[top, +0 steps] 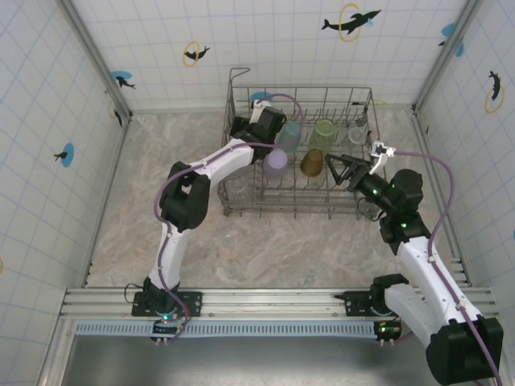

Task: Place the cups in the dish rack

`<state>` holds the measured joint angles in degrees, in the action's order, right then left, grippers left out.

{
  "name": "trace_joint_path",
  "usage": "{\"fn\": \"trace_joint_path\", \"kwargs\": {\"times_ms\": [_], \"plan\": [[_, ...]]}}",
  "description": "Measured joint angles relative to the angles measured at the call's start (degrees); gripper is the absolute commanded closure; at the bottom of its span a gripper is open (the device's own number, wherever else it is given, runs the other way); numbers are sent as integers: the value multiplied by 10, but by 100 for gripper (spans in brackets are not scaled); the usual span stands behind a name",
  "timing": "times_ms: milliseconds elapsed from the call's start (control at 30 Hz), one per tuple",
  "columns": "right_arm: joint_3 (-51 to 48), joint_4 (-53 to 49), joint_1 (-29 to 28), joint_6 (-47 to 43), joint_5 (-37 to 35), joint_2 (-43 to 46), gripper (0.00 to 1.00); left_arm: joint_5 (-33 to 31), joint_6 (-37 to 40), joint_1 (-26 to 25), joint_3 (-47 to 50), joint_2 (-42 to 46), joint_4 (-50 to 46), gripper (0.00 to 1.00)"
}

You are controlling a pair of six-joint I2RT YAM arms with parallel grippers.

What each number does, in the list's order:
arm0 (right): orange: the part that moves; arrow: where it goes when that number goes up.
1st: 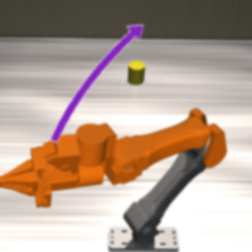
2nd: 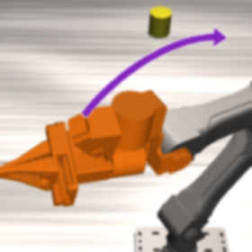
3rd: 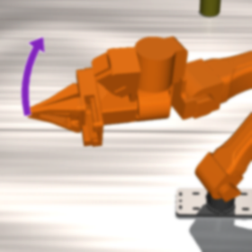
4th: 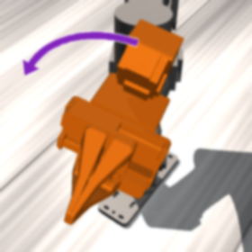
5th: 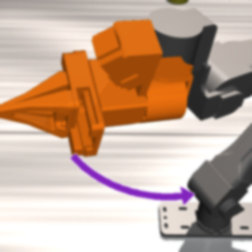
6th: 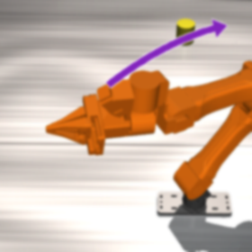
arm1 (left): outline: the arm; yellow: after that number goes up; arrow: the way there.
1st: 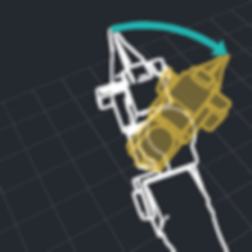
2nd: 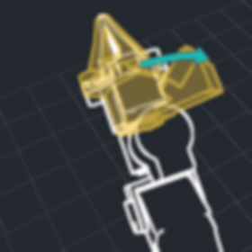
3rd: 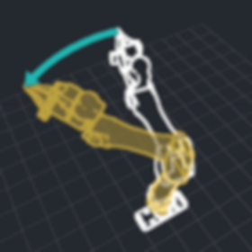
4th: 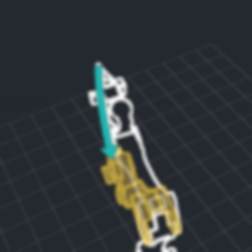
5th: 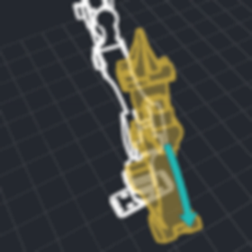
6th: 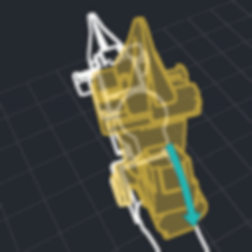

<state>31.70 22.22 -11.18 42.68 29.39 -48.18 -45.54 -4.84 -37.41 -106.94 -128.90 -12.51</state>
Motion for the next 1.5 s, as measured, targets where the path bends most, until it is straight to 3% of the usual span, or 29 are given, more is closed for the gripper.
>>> {"fn": "trace_joint_path", "kwargs": {"times_ms": [133, 333, 600, 867, 1033, 1200, 1500], "plan": [[0, -1, 0, 1, 0, 1, 0, 6, -6, 0, 0, 6, 0, 3], [0, -16, 2, -7, 0, 4, 0, 81, -42, 0, 0, 56, -8, 3], [2, -121, 19, -79, -24, 8, 0, 198, -96, 0, 2, 143, -7, 2], [54, -228, 70, -150, -52, 10, 0, 261, -148, 0, 61, 240, 2, 2], [61, -268, 104, -182, -83, 9, 0, 257, -158, 0, 118, 320, 12, 2], [60, -289, 123, -198, -126, 10, 0, 205, -146, 0, 218, 421, 42, 2], [19, -296, 150, -212, -272, 68, 0, 111, -116, 31, 348, 535, 64, 2]]}}
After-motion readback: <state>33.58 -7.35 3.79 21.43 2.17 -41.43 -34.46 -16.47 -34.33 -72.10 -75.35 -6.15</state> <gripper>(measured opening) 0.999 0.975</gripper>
